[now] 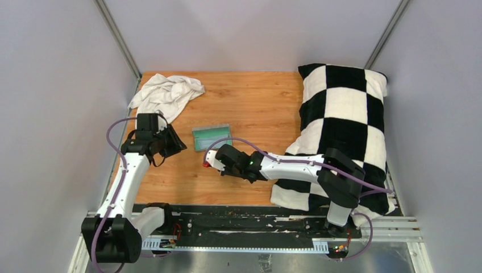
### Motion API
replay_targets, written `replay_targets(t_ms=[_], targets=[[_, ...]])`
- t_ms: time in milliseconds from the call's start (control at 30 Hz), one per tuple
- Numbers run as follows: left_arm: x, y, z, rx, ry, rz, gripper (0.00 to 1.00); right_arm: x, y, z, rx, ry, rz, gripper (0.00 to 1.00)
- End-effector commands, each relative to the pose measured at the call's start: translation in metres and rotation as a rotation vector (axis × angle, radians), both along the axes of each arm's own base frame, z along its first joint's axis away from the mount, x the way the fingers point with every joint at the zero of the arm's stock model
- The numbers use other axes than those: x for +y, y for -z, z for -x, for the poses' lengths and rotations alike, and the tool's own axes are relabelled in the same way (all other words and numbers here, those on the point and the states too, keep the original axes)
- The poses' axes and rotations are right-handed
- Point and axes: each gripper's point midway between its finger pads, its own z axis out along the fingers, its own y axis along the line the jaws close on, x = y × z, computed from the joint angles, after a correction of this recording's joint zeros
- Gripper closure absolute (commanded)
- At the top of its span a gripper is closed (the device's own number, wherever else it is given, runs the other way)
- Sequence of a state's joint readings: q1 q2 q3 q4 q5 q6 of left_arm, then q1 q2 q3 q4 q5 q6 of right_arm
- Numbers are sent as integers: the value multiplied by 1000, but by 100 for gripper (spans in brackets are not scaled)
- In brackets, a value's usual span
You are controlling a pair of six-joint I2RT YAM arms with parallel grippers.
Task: Organize the sunglasses
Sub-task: Pick up the sunglasses from the center of the board, then place the sunglasses in the sunglasses case.
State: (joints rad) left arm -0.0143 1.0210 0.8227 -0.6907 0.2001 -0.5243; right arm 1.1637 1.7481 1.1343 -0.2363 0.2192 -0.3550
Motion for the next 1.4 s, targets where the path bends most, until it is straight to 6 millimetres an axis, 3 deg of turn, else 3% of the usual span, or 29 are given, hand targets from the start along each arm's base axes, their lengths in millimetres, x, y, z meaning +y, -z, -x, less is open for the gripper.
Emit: replay_targets(t_ms=[0, 233, 367, 533, 867, 1367], targets=[[3, 4, 3, 31, -11, 79, 63, 29, -42, -19, -141, -52, -57, 77], [14, 9, 8, 50, -57, 139, 63, 71, -71, -55, -349, -153, -46, 77], [24, 1, 7, 28, -82, 167, 63, 95, -75, -76, -476, -202, -27, 76], [35, 0, 11, 35, -101, 162, 63, 117, -65, -87, -538, -252, -23, 75], [35, 2, 13, 40, -103, 170, 63, 132, -31, -102, -559, -277, -8, 73], [33, 4, 15, 48, -98, 175, 63, 122, -4, -126, -530, -233, 17, 70]])
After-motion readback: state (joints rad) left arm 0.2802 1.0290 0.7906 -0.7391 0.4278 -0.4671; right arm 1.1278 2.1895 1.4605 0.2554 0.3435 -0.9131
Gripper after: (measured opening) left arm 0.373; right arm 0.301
